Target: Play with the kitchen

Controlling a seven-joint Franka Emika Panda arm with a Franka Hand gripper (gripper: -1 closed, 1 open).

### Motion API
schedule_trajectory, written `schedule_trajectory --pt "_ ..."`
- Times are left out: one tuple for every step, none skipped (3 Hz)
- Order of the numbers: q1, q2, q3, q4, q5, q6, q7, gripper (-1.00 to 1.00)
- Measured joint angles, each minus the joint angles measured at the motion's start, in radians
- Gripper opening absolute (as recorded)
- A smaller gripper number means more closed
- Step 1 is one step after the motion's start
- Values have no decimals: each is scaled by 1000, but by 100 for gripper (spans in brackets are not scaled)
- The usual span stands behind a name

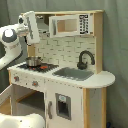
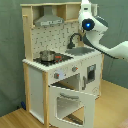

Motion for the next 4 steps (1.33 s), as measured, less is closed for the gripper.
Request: schedule_trajectory --pt "35 -64 6 61 -4 15 -44 100" --pt "98 -150 21 61 -4 16 -50 100" --pt "169 -186 69 61 -33 59 -51 100" --pt "198 -186 79 53 -113 113 -52 100"
